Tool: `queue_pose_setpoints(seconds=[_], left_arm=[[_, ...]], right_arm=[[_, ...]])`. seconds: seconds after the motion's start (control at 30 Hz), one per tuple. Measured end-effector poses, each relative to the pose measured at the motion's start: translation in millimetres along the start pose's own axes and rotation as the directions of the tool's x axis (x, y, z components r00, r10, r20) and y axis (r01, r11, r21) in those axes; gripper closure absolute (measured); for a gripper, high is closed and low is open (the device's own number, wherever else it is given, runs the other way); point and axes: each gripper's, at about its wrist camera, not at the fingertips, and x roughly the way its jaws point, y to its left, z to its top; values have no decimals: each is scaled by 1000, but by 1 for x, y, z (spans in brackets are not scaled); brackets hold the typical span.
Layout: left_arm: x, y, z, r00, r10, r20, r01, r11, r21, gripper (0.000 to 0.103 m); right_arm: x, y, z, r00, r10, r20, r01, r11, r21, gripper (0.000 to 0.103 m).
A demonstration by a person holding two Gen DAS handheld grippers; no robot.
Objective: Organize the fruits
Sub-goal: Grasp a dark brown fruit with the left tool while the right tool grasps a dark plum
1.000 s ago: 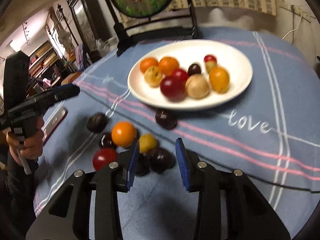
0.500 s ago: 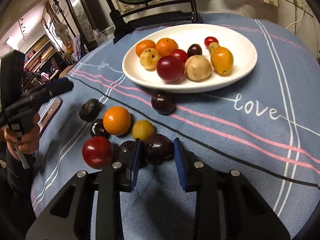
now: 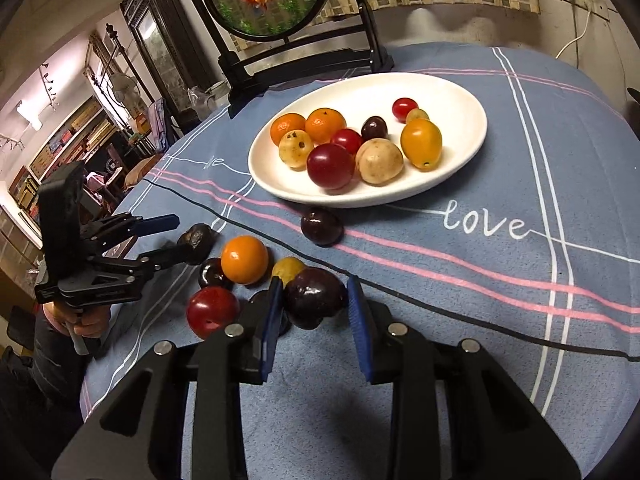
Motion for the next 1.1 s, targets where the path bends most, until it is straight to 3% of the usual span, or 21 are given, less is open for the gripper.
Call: queue_pose_setpoints(seconds=[0.23, 0.43, 0.7, 0.93, 1.1], left_arm=[[12, 2, -2, 1000, 1, -28, -1, 1000, -13, 39], [18, -2, -3, 999, -30, -43, 30, 1000, -1, 57], [18, -4, -3, 999, -18, -38, 18, 1000, -8, 58], [2, -4, 3, 999, -26, 22, 26, 999, -30, 58], [-16, -10, 30, 992, -92, 84, 98, 992, -77, 58]], right_arm=[[0, 0, 1, 1000, -2, -1, 2, 1000, -2, 70], [0, 1, 1, 1000, -5, 1, 5, 1000, 1, 70], [-2, 0, 1, 1000, -14, 11, 14, 1000, 6, 70], [-7, 8, 0, 999, -16, 32, 16, 1000, -12, 70], [-14, 11, 15, 997, 16, 74, -16, 1000, -3, 70]])
